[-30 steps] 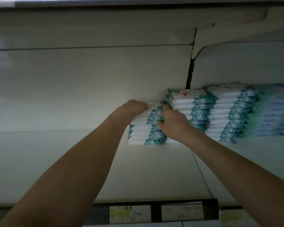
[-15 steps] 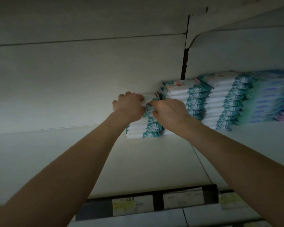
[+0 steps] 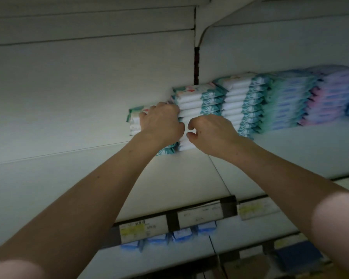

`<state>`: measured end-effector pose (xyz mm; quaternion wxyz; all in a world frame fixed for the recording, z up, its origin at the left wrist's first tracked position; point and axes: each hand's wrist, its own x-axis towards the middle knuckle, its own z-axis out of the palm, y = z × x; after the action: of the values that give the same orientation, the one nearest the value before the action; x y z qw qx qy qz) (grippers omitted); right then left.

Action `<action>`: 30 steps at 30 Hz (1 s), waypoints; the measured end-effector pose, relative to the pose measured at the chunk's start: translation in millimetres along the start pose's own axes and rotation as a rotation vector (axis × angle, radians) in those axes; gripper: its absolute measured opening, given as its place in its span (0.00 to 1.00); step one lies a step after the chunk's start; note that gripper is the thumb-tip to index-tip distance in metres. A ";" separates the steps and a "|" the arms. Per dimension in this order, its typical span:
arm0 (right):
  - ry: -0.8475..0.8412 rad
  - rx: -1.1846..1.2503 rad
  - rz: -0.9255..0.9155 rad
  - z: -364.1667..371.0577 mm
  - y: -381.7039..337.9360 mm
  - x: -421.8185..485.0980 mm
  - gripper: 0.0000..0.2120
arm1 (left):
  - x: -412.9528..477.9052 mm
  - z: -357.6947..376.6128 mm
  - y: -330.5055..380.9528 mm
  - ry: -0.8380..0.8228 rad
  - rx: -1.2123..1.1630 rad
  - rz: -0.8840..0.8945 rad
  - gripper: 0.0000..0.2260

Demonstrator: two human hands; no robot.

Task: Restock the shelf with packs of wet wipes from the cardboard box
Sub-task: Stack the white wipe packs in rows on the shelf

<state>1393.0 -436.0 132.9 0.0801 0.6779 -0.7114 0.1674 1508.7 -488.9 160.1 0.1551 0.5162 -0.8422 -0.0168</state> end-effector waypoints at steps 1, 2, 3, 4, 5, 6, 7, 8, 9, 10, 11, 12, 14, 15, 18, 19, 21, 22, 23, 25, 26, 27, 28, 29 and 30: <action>-0.006 0.001 0.014 -3.8 4.7 -5.8 0.15 | -2.4 0.5 8.6 -0.035 -0.014 0.012 0.17; -0.010 0.004 0.029 -7.6 9.9 -11.8 0.14 | -5.0 1.6 17.8 -0.077 -0.022 0.026 0.17; -0.011 0.005 0.046 -11.6 15.4 -18.8 0.13 | -8.4 2.9 27.9 -0.117 -0.025 0.043 0.17; -0.013 0.003 0.064 -15.4 21.3 -26.7 0.13 | -12.2 4.9 38.4 -0.149 -0.024 0.059 0.16; -0.018 0.002 0.083 -18.7 27.3 -35.7 0.12 | -16.1 7.6 48.8 -0.168 -0.019 0.076 0.15; -0.027 0.009 0.103 -21.6 33.6 -45.1 0.12 | -19.8 10.8 58.8 -0.183 -0.014 0.092 0.15; -0.040 0.018 0.122 -24.2 39.9 -54.7 0.12 | -24.0 13.7 68.5 -0.199 -0.014 0.107 0.14; -0.055 0.022 0.141 -26.2 45.5 -63.6 0.12 | -28.1 16.4 77.0 -0.219 -0.016 0.120 0.14; -0.071 0.018 0.161 -28.4 50.9 -72.9 0.13 | -33.0 18.4 85.4 -0.244 -0.016 0.133 0.14; -0.089 0.012 0.182 -30.1 56.3 -81.6 0.13 | -37.9 20.2 93.2 -0.268 -0.014 0.146 0.13; -0.107 0.008 0.202 -31.7 61.7 -90.4 0.13 | -42.8 21.9 101.0 -0.288 -0.010 0.162 0.11; -0.127 0.008 0.223 -33.0 67.3 -98.9 0.13 | -47.6 23.6 108.7 -0.306 -0.008 0.179 0.11; -0.161 0.015 0.261 -35.7 77.0 -116.0 0.13 | -57.3 27.1 124.0 -0.339 -0.005 0.209 0.11; -0.175 0.018 0.284 -36.8 81.3 -124.2 0.13 | -62.0 28.7 131.8 -0.352 -0.005 0.226 0.10; -0.232 0.017 0.371 -44.8 89.6 -145.7 0.13 | -76.2 32.1 153.5 -0.386 -0.029 0.275 0.13; -0.247 0.017 0.399 -48.1 91.9 -152.5 0.13 | -81.5 32.6 160.9 -0.393 -0.033 0.298 0.13; -0.252 0.010 0.432 -54.0 95.9 -166.0 0.13 | -90.1 34.0 174.1 -0.405 -0.043 0.342 0.09; -0.247 0.000 0.442 -56.9 97.6 -173.0 0.12 | -93.6 34.7 180.0 -0.406 -0.045 0.360 0.07; -0.242 -0.011 0.458 -58.8 98.9 -181.3 0.10 | -98.0 35.6 185.4 -0.410 -0.044 0.377 0.06; -0.238 -0.041 0.509 -61.5 98.2 -199.0 0.08 | -105.5 39.0 193.7 -0.418 -0.049 0.408 0.07; -0.234 -0.053 0.535 -62.2 96.1 -206.8 0.09 | -108.9 40.9 196.1 -0.428 -0.053 0.419 0.07; -0.230 -0.059 0.563 -62.7 93.5 -213.7 0.10 | -112.5 42.7 197.4 -0.434 -0.049 0.428 0.10; -0.224 -0.061 0.588 -63.4 89.9 -219.8 0.10 | -115.6 45.1 197.3 -0.436 -0.038 0.438 0.13; -0.222 -0.056 0.617 -64.2 84.7 -225.4 0.10 | -118.8 47.6 195.7 -0.429 -0.022 0.458 0.14; -0.218 -0.047 0.646 -64.9 78.9 -230.6 0.09 | -122.1 49.3 193.4 -0.424 -0.008 0.488 0.13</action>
<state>1323.2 -195.3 104.5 -0.0379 0.4293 -0.8974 0.0942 1379.1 -298.3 119.8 -0.0223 0.2833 -0.9546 -0.0896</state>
